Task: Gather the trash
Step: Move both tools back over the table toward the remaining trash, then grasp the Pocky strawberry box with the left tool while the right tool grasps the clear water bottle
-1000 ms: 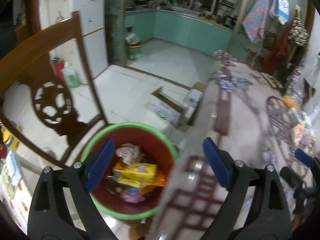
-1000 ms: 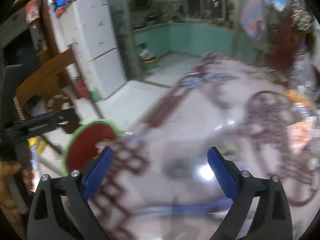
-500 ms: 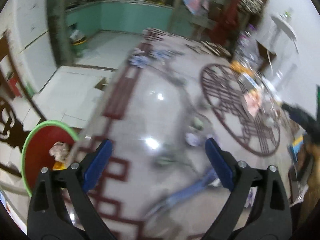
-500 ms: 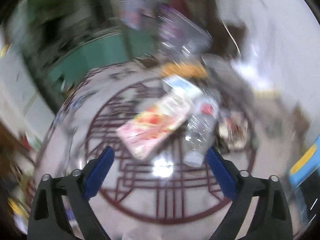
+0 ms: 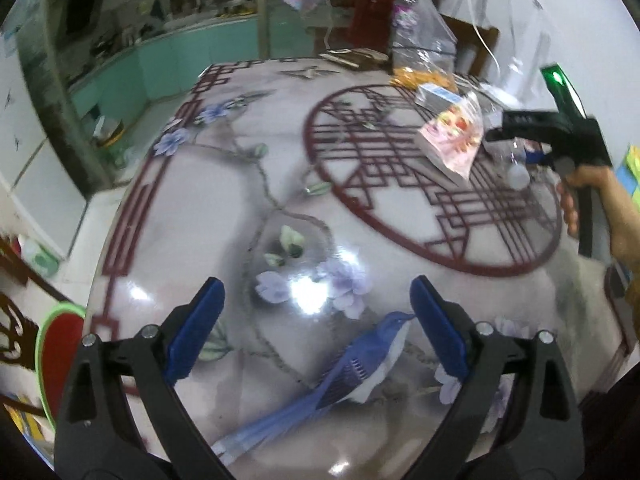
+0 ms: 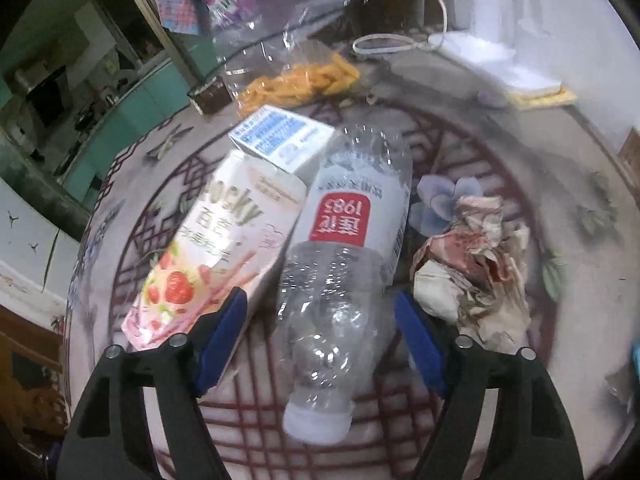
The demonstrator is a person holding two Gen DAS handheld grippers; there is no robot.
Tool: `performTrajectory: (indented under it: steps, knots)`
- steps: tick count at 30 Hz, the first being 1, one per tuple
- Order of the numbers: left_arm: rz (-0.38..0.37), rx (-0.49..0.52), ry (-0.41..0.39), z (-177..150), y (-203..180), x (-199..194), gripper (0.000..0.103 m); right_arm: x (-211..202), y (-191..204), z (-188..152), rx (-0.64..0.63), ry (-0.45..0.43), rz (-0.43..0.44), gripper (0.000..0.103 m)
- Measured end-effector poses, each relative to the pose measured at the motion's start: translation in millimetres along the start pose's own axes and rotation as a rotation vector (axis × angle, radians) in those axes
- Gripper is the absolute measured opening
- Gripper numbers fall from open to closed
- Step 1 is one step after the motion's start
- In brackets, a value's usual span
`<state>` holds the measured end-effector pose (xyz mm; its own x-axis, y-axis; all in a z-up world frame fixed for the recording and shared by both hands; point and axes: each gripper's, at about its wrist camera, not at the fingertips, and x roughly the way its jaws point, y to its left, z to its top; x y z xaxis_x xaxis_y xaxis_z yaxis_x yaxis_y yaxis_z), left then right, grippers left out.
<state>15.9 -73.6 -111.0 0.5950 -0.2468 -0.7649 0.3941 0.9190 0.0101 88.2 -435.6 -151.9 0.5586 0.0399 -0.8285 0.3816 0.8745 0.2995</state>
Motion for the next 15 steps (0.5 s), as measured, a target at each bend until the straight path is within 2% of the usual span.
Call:
performTrajectory:
  steps: [1, 4, 6, 10, 15]
  knots:
    - [0.009, 0.021, -0.004, -1, -5, 1, 0.093, 3, -2, 0, -0.004, 0.012, 0.002, 0.055]
    - [0.024, 0.074, -0.001, 2, -18, 8, 0.094, 1, -7, -3, -0.012, 0.026, 0.01, 0.053]
    - [0.008, 0.083, -0.003, 11, -25, 15, 0.094, -4, -8, -8, -0.031, 0.043, 0.022, 0.053]
    - [-0.048, 0.125, -0.005, 56, -55, 42, 0.095, -16, -15, -15, -0.035, 0.063, 0.045, 0.053]
    - [-0.082, 0.271, 0.012, 124, -113, 80, 0.095, -33, -33, -7, 0.074, 0.054, 0.129, 0.053]
